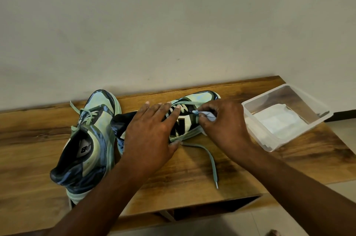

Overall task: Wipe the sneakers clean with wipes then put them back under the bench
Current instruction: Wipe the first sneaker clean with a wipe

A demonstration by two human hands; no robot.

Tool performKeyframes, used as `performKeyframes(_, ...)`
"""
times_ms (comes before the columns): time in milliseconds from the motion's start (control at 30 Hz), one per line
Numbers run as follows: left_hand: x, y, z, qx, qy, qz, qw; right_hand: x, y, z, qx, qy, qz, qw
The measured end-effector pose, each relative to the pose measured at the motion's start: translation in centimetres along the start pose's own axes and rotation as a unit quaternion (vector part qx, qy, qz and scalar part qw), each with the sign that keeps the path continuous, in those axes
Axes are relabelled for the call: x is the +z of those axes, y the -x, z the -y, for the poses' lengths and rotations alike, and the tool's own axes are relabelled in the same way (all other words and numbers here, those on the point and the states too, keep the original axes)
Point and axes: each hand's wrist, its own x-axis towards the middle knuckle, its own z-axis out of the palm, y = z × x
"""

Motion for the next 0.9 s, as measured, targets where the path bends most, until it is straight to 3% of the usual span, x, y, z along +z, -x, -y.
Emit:
performKeyframes(167, 0.3, -0.3, -0.3, 0.006, -0.003, -0.003, 1.0, 1.2, 1.4, 0.8, -0.026, 0.014, 0.055, 0.998)
performKeyframes(367, 0.5, -0.2, -0.2, 0.01, -0.006, -0.004, 1.0, 0.0, -0.9, -0.1, 0.017, 0.011, -0.003, 1.0)
performKeyframes(533, 0.7, -0.1, -0.2, 0.014, -0.012, 0.0, 1.0, 1.6, 1.4, 1.3, -0.043, 0.032, 0.066, 0.996)
performKeyframes(733, 0.5, 0.0, -0.3, 0.009, 0.0, -0.004, 1.0, -0.6, -1.3, -0.3, 0.013, 0.02, -0.015, 1.0)
performKeyframes(900, 0.6, 0.1, -0.2, 0.006, 0.009, -0.006, 1.0, 1.3, 0.9, 1.3, -0.031, 0.042, 0.063, 0.997)
